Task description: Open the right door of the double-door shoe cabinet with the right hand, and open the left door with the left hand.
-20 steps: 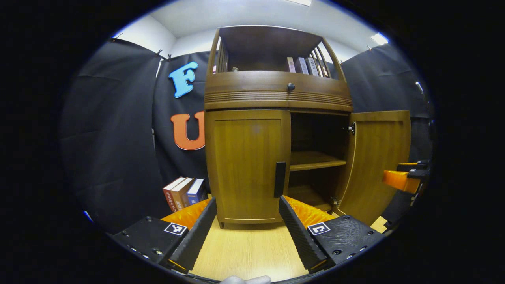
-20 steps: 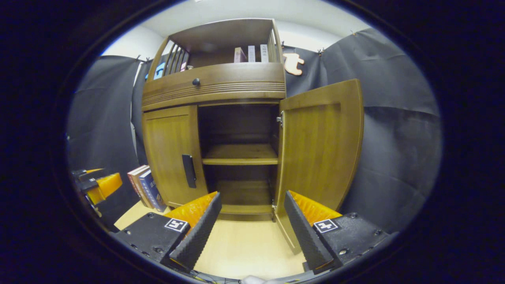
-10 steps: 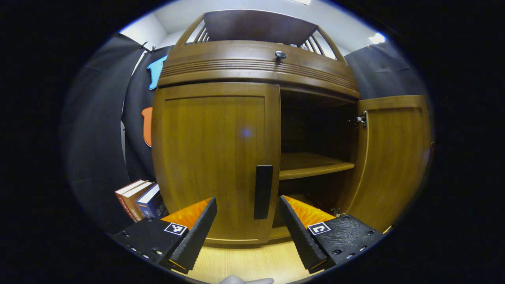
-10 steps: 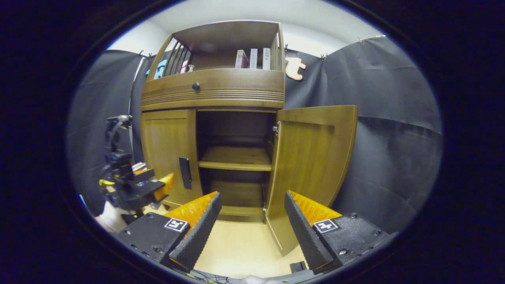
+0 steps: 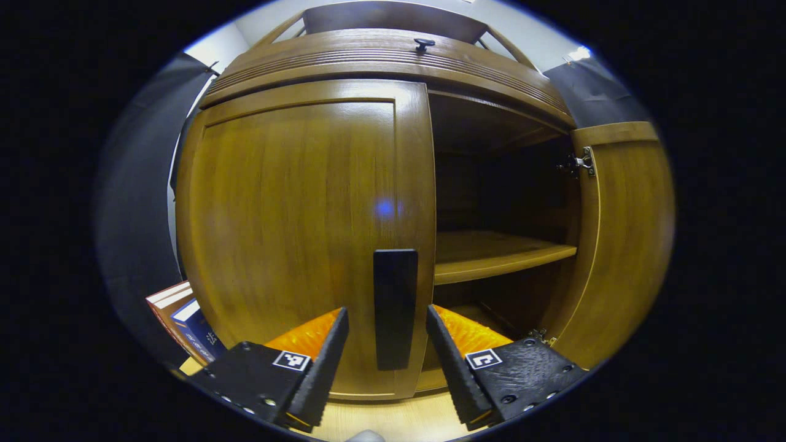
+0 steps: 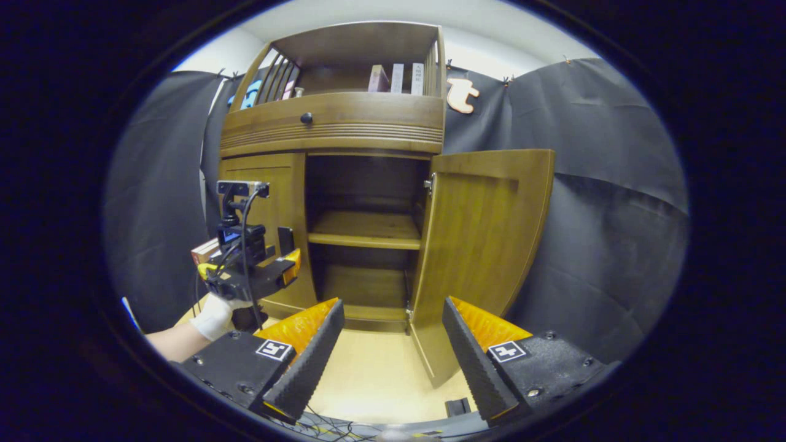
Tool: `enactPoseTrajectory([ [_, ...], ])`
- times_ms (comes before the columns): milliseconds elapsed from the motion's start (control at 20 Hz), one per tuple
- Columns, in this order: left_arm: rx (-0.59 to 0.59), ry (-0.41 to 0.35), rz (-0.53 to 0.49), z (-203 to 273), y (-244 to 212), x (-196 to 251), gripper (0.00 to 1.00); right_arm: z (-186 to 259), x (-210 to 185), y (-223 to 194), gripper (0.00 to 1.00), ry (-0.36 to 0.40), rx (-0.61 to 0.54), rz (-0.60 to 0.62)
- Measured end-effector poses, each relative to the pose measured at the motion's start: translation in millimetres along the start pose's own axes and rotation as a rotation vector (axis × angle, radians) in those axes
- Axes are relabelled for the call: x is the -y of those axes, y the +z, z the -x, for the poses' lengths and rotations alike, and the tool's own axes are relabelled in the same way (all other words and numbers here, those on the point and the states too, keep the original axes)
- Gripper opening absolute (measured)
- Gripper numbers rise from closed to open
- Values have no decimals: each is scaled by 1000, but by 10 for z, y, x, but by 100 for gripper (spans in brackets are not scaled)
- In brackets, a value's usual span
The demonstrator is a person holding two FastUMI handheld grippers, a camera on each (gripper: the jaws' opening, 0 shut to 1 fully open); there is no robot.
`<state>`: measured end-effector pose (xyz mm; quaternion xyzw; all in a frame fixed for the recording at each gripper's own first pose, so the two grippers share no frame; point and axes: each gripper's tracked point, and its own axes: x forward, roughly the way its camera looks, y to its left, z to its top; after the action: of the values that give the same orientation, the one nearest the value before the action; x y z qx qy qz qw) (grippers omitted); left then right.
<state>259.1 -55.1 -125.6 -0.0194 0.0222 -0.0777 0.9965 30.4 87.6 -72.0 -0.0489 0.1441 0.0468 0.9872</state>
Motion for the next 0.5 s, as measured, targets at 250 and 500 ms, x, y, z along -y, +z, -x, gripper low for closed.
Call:
enactPoseTrajectory([
  [250, -15, 6, 30, -111, -14, 14, 50, -8, -7, -21, 100, 9, -9, 7],
  [500, -24, -27, 25, -202, -51, 68, 33, -4, -84, -73, 100, 44, -24, 2],
])
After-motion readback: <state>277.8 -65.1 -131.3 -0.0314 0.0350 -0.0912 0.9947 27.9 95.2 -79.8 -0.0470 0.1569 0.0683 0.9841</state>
